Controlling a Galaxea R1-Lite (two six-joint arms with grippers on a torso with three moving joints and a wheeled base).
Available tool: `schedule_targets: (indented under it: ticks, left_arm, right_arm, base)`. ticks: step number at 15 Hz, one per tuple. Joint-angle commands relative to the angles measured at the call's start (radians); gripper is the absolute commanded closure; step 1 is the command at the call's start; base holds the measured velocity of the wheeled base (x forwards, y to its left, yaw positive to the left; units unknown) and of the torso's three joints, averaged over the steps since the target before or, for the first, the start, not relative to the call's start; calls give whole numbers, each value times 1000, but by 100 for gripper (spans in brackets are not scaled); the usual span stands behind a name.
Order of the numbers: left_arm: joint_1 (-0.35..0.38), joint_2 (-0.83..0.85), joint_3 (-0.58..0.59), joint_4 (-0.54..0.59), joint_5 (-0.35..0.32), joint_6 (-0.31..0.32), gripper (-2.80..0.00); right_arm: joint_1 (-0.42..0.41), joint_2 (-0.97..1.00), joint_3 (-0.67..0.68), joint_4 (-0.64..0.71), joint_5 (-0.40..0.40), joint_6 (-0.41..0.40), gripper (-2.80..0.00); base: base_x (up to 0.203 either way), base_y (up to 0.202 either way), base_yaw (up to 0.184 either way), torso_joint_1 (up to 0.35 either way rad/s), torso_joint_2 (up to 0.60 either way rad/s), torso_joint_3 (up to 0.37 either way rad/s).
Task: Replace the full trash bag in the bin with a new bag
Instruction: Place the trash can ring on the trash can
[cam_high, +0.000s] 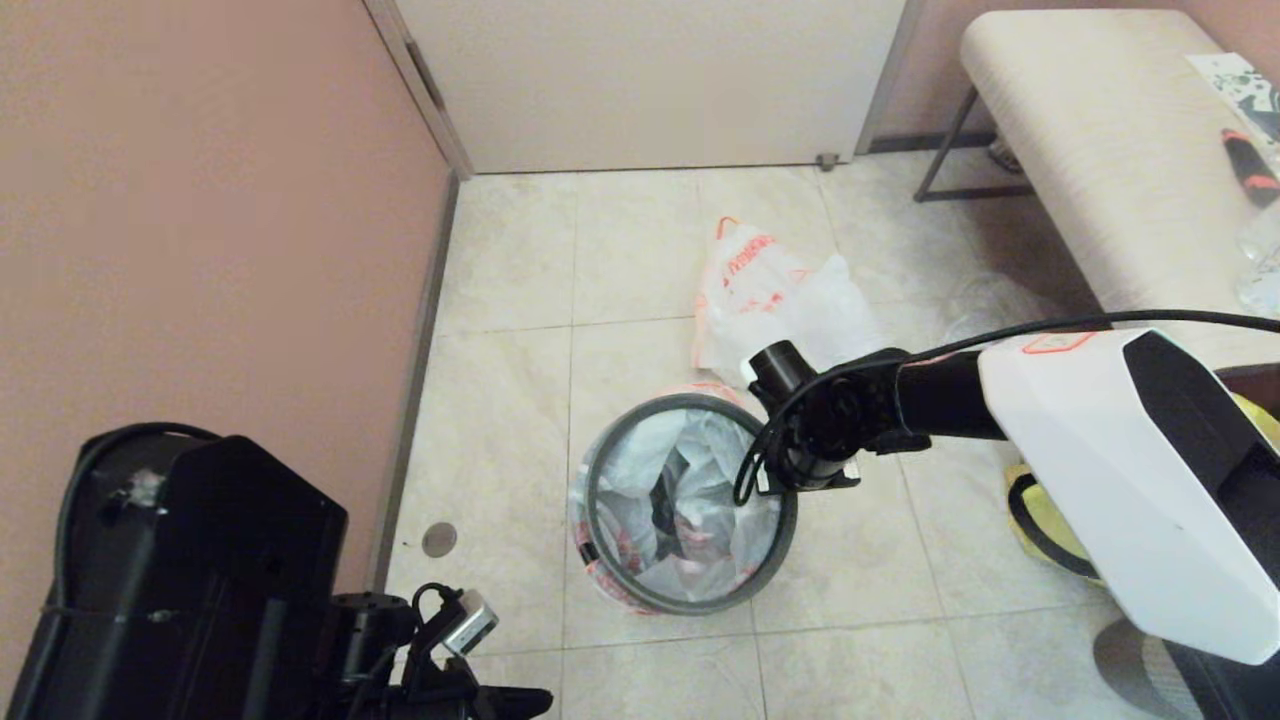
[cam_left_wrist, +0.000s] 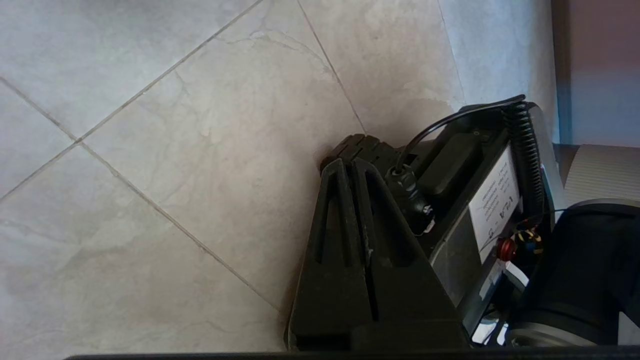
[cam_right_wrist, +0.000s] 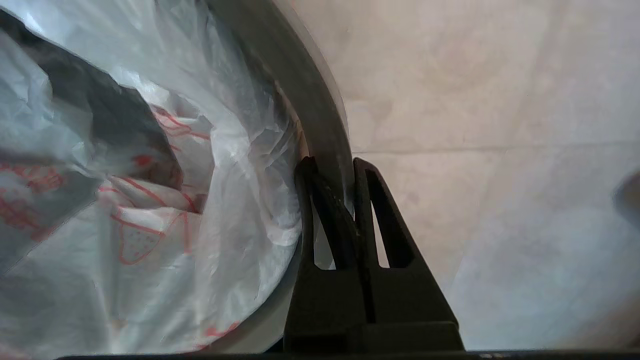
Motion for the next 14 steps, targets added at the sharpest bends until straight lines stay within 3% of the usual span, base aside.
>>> schedule_targets:
  ticks: [1,9,14]
  left_arm:
    - [0,1,0,-9,-4,2,0]
    - [0,2,1,-9,-4,2,0]
    - [0,1,0,-9,-4,2,0]
  right_arm:
    - [17,3,-1,7,-2,1,0]
    - [58,-95,6,60,-42,20,0]
    - [90,-36,-2,29,-44,18,0]
  base:
    - [0,0,0,0,0,0]
    - [0,0,0,0,0,0]
    - [0,0,0,0,0,0]
